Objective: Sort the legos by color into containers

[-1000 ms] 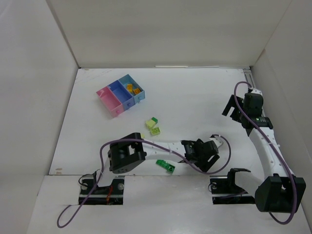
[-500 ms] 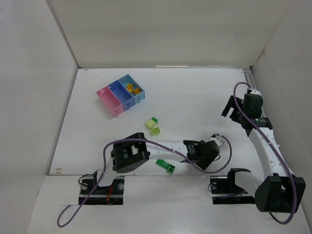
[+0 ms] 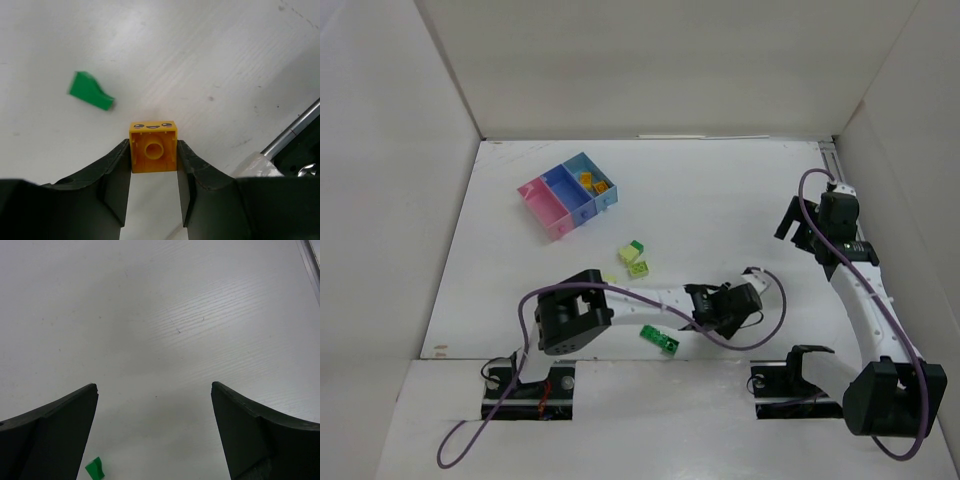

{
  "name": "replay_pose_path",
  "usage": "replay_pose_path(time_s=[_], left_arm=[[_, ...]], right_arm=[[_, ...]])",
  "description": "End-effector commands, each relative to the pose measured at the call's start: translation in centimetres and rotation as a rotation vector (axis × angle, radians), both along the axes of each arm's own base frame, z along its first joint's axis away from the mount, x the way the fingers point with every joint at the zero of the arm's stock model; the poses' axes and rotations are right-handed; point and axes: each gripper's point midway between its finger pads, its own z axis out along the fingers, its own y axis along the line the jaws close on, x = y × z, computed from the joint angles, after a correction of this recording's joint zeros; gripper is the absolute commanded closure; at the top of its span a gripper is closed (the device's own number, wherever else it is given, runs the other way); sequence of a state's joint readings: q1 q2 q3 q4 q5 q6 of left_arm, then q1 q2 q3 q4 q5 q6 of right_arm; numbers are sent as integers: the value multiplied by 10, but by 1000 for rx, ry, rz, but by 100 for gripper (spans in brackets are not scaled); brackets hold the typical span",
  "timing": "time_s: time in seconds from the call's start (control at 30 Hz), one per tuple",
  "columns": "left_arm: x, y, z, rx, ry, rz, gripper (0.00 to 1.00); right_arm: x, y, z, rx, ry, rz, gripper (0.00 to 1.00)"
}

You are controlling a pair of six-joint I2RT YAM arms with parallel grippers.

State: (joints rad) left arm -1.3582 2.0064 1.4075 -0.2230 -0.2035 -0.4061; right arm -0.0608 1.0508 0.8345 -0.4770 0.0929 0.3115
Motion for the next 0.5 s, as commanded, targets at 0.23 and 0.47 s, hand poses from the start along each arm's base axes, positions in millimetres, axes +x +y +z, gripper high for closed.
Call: replay_pose_path(time_s=[0.23,0.47], left_arm=[[145,106,127,-300,-129,389,79],[286,231,165,-384,-233,745,76]], right_arm=[[21,-3,20,-54,-132,47,0],[40,10,25,-50,-179,152,0]])
